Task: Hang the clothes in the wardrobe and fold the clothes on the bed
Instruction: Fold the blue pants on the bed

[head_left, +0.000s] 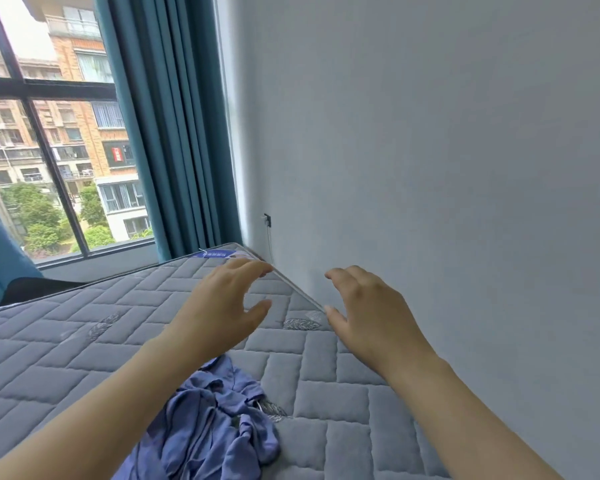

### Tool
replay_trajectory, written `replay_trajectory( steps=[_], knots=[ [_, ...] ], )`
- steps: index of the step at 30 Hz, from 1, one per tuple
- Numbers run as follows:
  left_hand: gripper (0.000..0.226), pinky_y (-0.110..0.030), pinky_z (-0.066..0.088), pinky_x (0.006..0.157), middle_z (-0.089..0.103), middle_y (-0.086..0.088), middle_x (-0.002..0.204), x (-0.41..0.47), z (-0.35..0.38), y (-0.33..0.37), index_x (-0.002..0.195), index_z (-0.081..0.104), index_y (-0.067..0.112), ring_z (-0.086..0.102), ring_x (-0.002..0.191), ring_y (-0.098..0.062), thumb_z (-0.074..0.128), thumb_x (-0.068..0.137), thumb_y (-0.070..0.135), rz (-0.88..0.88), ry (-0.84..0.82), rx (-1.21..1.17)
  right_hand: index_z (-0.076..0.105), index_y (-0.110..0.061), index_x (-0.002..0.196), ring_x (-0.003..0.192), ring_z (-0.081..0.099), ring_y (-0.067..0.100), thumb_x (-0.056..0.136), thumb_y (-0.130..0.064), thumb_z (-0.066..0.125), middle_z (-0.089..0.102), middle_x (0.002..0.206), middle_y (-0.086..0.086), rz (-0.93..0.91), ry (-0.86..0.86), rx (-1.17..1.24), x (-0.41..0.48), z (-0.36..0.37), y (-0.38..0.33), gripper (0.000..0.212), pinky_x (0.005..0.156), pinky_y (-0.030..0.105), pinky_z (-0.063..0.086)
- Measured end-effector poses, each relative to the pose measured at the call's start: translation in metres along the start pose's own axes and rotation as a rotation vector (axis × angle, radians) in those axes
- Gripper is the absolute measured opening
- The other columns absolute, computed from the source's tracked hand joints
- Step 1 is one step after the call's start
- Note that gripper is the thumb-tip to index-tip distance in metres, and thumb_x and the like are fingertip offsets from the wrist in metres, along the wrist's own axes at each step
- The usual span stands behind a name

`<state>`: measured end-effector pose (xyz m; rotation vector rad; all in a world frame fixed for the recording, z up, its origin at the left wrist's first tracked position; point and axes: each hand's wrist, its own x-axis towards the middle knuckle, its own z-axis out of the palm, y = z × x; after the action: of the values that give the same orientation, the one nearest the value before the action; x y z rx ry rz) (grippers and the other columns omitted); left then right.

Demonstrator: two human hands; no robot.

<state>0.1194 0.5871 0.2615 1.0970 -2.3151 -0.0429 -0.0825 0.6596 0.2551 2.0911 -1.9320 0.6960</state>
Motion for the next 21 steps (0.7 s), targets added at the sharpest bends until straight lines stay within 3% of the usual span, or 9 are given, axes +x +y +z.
replay_trajectory(
  steps=[5,10,21],
  knots=[
    [0.045,-0.024,0.040,0.092,0.055,0.008,0.128,-0.046,0.068,-0.133,0.131,0.054,0.022,0.053,0.113,-0.013,0.064,0.087,0.026,-0.025,-0.083,-0.050,0.044,-0.022,0.135,0.118,0.049,0.018,0.096,-0.033,0.049,0.050,0.127,-0.003,0.109,-0.095,-0.004,-0.002,0.146,-0.051,0.041,0.091,0.030,0.044],
    [0.043,-0.030,0.041,0.095,0.058,0.000,0.126,-0.089,0.108,-0.232,0.130,0.056,0.016,0.054,0.116,-0.020,0.063,0.088,0.023,-0.091,-0.243,-0.074,0.048,-0.019,0.129,0.117,0.050,0.022,0.095,-0.031,0.051,0.052,0.125,0.001,0.233,-0.253,0.062,-0.021,0.246,-0.114,0.036,0.090,0.034,0.046],
    [0.048,-0.027,0.041,0.095,0.053,0.003,0.130,-0.190,0.206,-0.313,0.136,0.048,0.019,0.051,0.118,-0.018,0.058,0.091,0.028,-0.157,-0.524,-0.135,0.048,-0.019,0.119,0.115,0.050,0.024,0.094,-0.031,0.050,0.051,0.122,0.001,0.300,-0.590,-0.058,-0.066,0.348,-0.145,0.027,0.083,0.032,0.044]
  ],
)
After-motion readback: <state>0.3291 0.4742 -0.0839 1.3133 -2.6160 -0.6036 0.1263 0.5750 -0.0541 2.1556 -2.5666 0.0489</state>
